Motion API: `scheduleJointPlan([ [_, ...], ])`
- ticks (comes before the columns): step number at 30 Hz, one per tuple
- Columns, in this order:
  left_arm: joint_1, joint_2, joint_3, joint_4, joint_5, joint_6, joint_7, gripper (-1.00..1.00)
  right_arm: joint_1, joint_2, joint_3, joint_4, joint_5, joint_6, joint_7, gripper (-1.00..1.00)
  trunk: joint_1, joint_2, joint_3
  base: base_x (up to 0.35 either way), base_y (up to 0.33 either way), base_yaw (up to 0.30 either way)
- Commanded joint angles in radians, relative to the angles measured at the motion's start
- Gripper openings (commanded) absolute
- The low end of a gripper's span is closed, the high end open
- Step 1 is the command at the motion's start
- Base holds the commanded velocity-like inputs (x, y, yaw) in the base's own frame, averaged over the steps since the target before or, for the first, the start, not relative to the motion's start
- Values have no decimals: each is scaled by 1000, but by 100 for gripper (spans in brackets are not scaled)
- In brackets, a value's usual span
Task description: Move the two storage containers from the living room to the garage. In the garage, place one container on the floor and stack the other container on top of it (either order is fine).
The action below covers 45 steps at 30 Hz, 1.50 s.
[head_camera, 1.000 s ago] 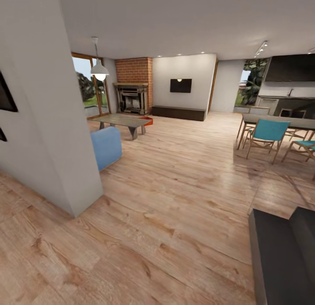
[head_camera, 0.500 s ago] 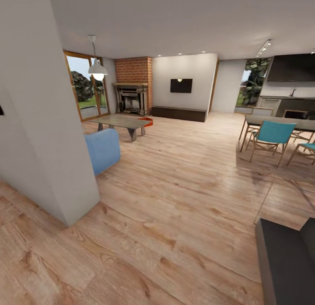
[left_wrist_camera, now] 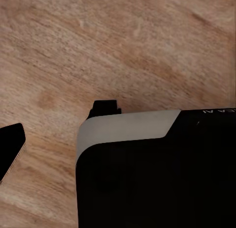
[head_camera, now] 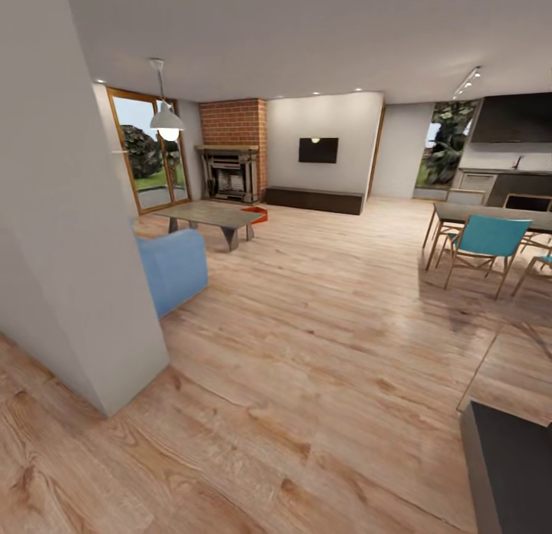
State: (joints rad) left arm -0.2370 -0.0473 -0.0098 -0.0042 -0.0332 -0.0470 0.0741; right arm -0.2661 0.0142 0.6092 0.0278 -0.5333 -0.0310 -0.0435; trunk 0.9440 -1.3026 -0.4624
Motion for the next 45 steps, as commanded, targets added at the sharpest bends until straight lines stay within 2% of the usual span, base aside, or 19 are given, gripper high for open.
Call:
scheduleJointPlan([
  [1,-1,0,-1,1,-4,-4,4,100,-1,1,8,3,-9,-4,-1,100,1,0,-1,319,0,-74],
  [32,-1,4,-1,1,-4,-5,4,100,-1,1,7,3,-10,-4,-1,100,1,0,-1,319,0,-232],
  [45,-1,4,-1,1,-4,-5,4,100,-1,3,7,3,-10,-3,-1,100,1,0,-1,320,0,-23],
])
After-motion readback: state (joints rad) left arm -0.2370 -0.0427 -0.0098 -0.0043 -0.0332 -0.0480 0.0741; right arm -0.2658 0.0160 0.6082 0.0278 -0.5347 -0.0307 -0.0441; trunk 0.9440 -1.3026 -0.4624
